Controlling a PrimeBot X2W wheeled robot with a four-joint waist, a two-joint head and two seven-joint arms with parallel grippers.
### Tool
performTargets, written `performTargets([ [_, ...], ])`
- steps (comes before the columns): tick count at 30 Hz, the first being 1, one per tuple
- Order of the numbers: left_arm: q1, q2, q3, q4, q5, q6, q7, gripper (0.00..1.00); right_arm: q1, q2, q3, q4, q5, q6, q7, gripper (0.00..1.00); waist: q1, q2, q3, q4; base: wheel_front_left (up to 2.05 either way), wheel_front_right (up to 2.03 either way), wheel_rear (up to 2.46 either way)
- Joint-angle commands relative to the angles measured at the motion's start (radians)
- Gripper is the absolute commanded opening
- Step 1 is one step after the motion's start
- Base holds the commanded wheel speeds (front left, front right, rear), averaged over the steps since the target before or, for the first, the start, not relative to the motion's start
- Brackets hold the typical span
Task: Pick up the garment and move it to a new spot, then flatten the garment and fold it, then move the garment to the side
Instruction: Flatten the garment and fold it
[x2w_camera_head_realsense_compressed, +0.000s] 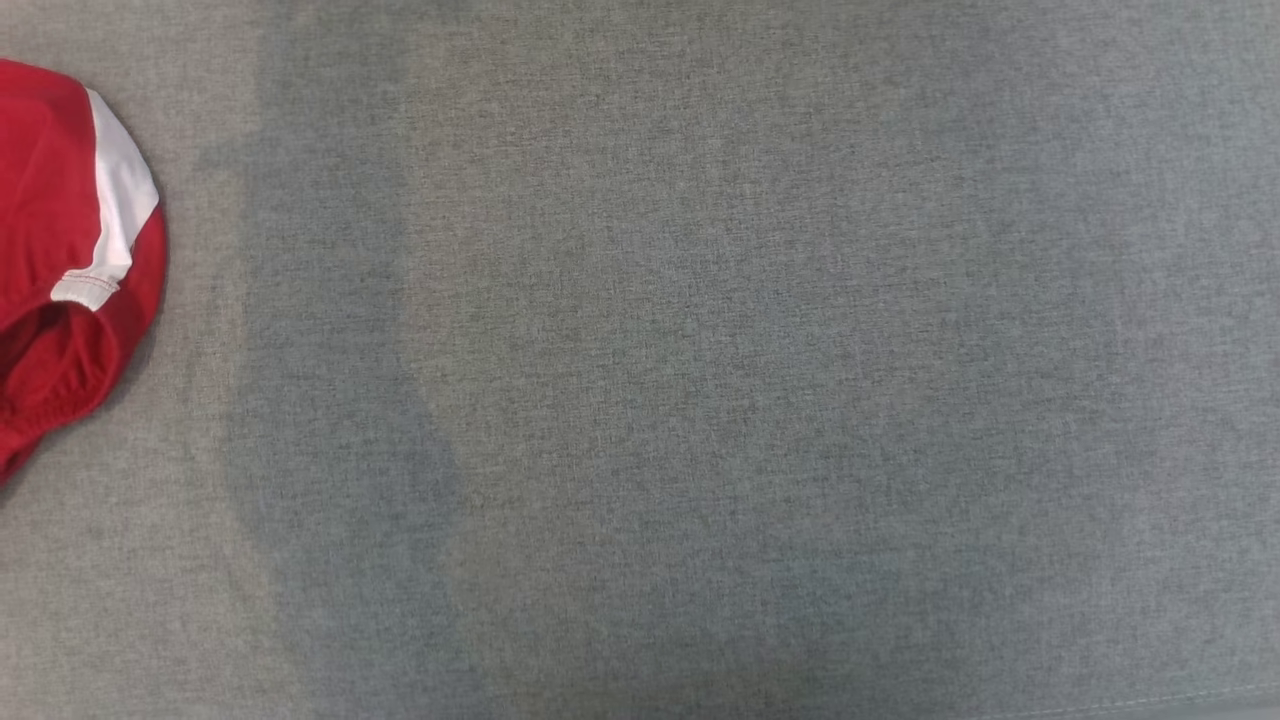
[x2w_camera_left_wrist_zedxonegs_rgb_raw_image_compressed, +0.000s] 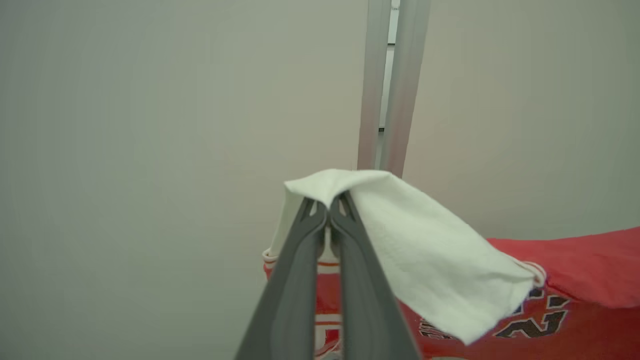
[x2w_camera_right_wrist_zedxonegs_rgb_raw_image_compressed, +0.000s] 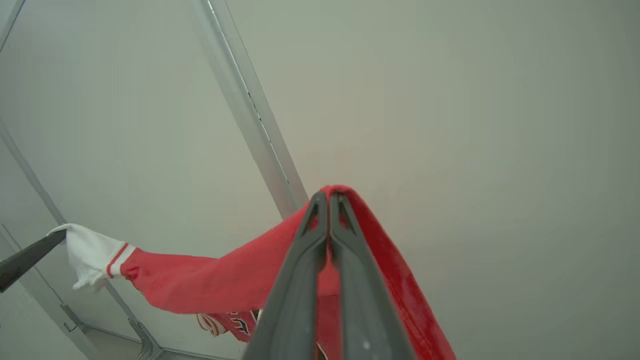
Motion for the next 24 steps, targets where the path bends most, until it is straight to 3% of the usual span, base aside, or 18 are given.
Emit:
performTargets([
  [1,0.037,-0.001,-0.014,0.013,-0.013,-0.007,0.009,0.00,0.033,-0.003,0.018,0.009,0.016,0.001,0.000,0.00,-0.0002,-0.0001,0.000,0.004,0.00,0.00,0.00],
  [5,0.118,0.003,-0.083,0.005,-0.057,-0.007,0.059,0.00,0.112,-0.009,0.082,0.011,0.061,0.001,0.011,0.00,-0.0002,-0.0001,-0.004,0.010,0.00,0.00,0.00],
  [9,0.227,0.043,-0.150,-0.014,-0.111,-0.006,0.097,0.00,0.206,-0.013,0.153,-0.014,0.113,0.001,0.041,0.00,-0.0002,-0.0001,-0.025,0.015,0.00,0.00,0.00],
  [12,0.320,0.056,-0.164,-0.056,-0.204,-0.006,0.112,0.00,0.266,-0.038,0.202,-0.042,0.148,0.001,0.063,0.00,-0.0002,-0.0001,-0.059,0.014,0.00,0.00,0.00],
  [20,0.568,0.180,-0.281,-0.240,-0.353,-0.006,0.178,0.00,0.461,-0.094,0.309,-0.155,0.236,0.001,0.080,0.00,-0.0002,-0.0001,-0.200,0.007,0.00,0.00,0.00],
  [24,0.696,0.249,-0.316,-0.324,-0.438,-0.006,0.275,0.00,0.565,-0.119,0.360,-0.203,0.269,0.001,0.088,0.00,-0.0002,-0.0001,-0.272,-0.004,0.00,0.00,0.00],
])
